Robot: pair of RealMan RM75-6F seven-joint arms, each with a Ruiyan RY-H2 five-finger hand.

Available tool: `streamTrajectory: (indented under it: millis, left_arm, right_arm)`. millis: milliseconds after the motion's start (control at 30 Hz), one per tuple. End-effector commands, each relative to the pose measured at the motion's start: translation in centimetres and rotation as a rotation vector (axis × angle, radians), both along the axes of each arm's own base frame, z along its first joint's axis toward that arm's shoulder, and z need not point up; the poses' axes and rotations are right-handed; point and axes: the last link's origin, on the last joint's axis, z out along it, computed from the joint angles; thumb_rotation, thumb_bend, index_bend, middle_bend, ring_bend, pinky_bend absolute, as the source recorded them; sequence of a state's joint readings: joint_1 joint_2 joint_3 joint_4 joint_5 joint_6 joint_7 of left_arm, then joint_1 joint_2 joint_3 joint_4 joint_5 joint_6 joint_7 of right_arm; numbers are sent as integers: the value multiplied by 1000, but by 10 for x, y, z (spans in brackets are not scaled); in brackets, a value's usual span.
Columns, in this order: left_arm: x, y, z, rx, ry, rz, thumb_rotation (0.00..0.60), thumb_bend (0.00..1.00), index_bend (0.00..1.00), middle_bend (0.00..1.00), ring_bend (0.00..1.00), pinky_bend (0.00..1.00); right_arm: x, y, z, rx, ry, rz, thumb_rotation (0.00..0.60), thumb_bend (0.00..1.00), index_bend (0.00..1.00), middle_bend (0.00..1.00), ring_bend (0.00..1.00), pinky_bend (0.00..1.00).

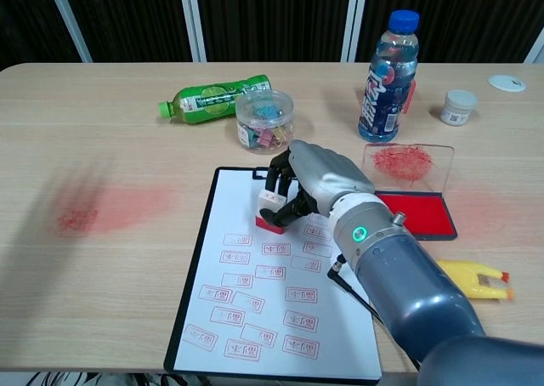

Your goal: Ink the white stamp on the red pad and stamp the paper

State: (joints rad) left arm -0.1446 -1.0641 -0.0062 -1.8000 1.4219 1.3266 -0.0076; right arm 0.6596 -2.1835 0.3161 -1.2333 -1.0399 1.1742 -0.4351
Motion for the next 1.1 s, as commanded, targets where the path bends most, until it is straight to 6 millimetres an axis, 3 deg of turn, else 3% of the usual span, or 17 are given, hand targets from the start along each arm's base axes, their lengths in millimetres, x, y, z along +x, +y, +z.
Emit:
streamTrajectory:
  millis: [33,1100]
  left_arm:
    - [0,0,0,0,0,-1,600,7,0,0,0,0]
    - [-1,1,0,-5,-3,3,600,8,0,0,0,0]
  right_arm:
    - [-1,0,0,1,5,-2,600,1000,858,714,769,893]
    - [-11,6,-13,31,58,-25,600,1000,879,736,780,893]
